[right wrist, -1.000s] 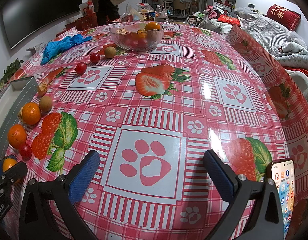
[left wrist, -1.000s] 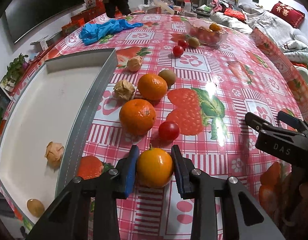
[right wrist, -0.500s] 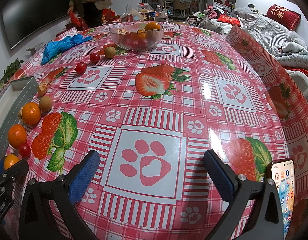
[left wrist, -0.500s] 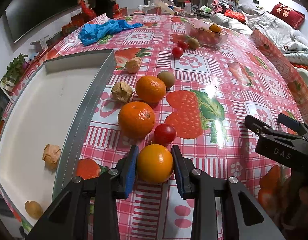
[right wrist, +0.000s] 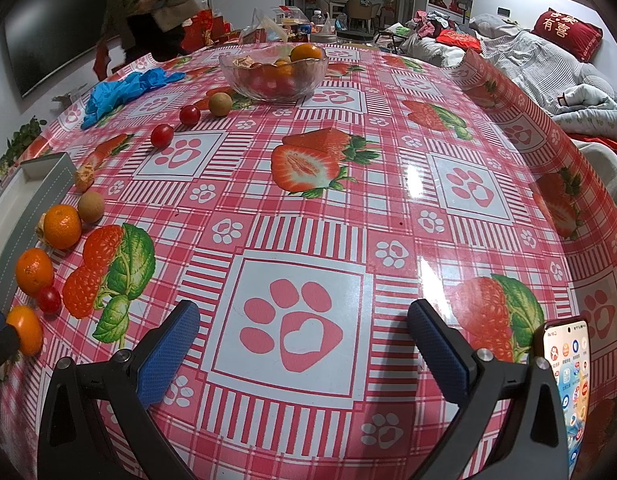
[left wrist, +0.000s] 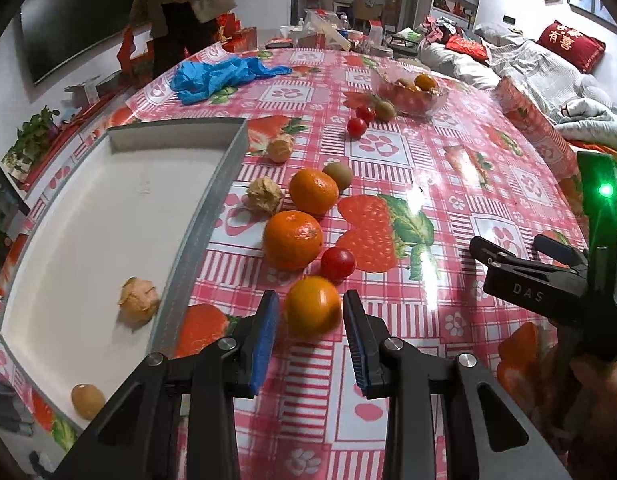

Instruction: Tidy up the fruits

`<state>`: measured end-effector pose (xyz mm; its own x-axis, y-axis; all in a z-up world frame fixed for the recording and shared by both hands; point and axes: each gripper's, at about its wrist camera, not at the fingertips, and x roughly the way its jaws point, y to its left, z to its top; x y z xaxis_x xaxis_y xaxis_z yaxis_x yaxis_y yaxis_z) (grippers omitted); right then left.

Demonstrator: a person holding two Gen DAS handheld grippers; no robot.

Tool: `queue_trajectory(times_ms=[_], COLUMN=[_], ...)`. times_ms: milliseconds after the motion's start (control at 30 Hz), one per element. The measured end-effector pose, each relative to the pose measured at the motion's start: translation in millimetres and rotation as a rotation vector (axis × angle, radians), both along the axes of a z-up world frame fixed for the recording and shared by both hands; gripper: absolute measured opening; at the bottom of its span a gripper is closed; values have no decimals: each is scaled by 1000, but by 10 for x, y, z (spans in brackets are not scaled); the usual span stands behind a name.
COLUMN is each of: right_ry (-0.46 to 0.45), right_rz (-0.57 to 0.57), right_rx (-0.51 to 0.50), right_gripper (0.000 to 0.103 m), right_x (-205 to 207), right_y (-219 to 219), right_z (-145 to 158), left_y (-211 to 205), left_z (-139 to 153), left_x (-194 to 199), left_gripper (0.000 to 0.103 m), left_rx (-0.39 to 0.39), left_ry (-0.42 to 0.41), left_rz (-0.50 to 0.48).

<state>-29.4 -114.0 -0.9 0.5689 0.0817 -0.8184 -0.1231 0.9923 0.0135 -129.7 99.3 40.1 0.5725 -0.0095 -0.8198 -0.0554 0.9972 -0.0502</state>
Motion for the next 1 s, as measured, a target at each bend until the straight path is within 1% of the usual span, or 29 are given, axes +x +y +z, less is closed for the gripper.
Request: queue_trajectory(times_ms=[133,333,433,600,700,767,800,867,933,1000], right_ry=[11,56,62,80,77,72,69,74,79,67], right_rz=[17,104,170,288,350,384,389,368,329,302], right_rx=[-1,0,45,128,153,139,135,152,188,185], right_gripper=[103,103,103,96,95,93,92,84,80,80], right_x=[-65,-205,-273,-377,-453,-480,-469,-417,-351,-321], right_y=[34,242,404,721,876,1011,1055,1072,994,917], right_z=[19,42,90,216,266,272,273,274,280,279], left_y=[85,238,281,367,447,495,520,567,598,595], left_z=[39,60,47,55,94,104,109,123,136,154], left_x=[-51,-126,-164,-233,-274,-279,-278,-284,-299,-298], left_gripper=[35,35,35,35,35,35,35,35,35,35], left_rx=[-12,-19,-21,-11,-5,3,5,0,-5,-8], left_ry=[-9,-17,-17,-19,-31,-32,-32,-34,-41,-44], left_rz=[16,39,47,68,87,97,104,120,129,121])
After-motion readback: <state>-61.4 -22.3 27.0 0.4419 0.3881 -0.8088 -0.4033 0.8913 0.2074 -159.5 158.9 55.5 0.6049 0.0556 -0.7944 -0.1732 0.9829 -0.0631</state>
